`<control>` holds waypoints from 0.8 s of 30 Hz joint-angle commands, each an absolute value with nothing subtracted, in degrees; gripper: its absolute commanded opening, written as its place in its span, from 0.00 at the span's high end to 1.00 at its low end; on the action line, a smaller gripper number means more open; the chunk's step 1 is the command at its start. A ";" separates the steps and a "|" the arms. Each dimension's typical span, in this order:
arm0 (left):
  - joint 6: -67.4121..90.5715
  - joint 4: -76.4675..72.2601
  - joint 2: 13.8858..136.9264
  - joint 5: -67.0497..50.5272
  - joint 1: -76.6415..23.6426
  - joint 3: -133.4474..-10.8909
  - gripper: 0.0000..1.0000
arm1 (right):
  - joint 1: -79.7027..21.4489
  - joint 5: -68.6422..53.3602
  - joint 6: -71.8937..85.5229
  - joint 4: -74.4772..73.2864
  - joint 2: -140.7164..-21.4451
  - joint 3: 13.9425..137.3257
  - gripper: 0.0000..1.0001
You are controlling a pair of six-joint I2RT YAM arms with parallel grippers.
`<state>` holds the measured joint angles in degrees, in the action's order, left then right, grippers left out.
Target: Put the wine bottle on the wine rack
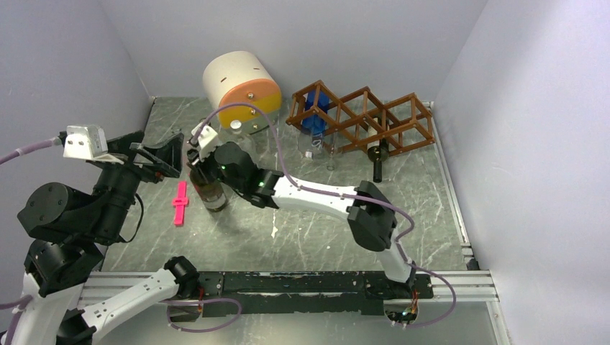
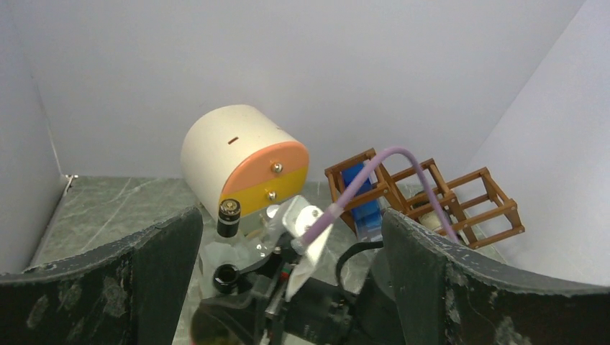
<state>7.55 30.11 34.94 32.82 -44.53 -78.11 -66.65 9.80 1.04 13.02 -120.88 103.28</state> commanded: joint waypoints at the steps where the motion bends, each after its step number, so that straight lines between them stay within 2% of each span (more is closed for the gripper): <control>1: 9.81 31.29 33.87 32.56 -44.74 -76.04 0.02 | -66.77 14.54 -1.14 17.99 -109.65 95.48 1.00; 12: 15.67 35.57 36.00 27.84 -44.77 -71.77 0.03 | -66.32 24.17 1.50 17.23 -83.97 71.92 1.00; 18: 12.88 29.78 36.46 11.02 -44.82 -61.45 0.00 | -65.58 27.84 4.13 12.78 -74.61 67.81 1.00; 24: 11.17 20.60 38.49 -0.18 -44.74 -51.63 0.05 | -64.71 31.60 6.58 5.88 -70.93 69.06 1.00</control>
<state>13.17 28.32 37.47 10.76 -44.53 -55.37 -65.39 27.46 3.86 6.42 -73.87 67.57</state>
